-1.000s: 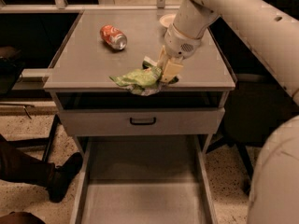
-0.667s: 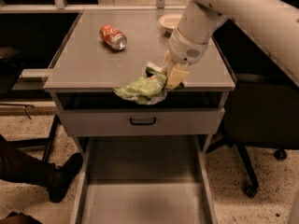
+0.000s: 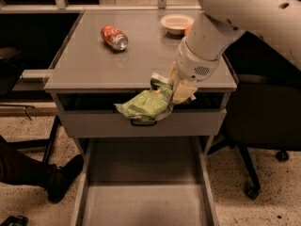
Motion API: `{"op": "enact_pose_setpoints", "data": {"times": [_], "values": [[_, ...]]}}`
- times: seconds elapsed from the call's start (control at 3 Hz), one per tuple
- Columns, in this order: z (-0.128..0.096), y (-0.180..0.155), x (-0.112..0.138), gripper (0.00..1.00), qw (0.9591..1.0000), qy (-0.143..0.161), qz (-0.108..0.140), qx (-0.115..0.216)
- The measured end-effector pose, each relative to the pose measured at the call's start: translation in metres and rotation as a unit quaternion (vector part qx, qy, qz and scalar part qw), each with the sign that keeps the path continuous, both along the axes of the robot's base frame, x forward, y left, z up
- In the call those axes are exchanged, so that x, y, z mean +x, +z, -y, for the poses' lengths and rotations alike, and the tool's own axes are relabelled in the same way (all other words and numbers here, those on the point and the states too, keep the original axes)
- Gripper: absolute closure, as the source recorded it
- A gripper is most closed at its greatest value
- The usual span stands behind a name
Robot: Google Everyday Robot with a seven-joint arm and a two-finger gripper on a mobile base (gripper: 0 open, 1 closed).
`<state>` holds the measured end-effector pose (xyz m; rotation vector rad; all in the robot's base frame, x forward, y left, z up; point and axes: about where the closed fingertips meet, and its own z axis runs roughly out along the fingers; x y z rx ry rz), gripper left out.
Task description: Place green jalapeno chip bag into middle drawer
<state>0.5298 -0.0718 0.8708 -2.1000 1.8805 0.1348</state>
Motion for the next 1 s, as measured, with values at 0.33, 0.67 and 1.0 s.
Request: {"op": "enact_pose_setpoints", "data": {"times": [0.33, 0.67, 1.0], "values": [[0.007, -0.024, -0.006, 1.0, 0.9995, -0.022, -0.01, 0.018], [0.009, -0.08, -0.014, 1.0, 0.998, -0.035, -0.035, 0.04], [0.003, -0.133, -0.03, 1.0, 0.9955, -0.023, -0.074, 0.054]]}}
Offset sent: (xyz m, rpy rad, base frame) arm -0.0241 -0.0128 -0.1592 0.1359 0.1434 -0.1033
